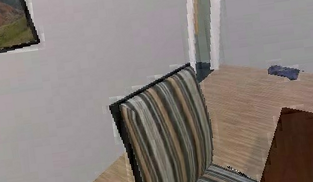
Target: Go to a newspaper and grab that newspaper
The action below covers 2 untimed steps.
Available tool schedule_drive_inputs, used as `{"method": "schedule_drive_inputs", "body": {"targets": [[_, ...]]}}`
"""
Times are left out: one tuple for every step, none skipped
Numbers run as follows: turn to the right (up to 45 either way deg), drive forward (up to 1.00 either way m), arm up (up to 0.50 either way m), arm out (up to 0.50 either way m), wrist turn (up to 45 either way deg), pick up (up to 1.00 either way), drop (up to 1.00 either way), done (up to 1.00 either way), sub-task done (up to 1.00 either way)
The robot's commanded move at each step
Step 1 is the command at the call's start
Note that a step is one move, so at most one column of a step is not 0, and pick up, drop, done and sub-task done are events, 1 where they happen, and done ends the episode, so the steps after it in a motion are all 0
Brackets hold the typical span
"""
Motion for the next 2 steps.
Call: {"method": "schedule_drive_inputs", "body": {"targets": [[0.0,0.0,0.0,0.0,45.0,0.0,0.0,0.0,0.0],[0.0,0.0,0.0,0.0,45.0,0.0,0.0,0.0,0.0]]}}
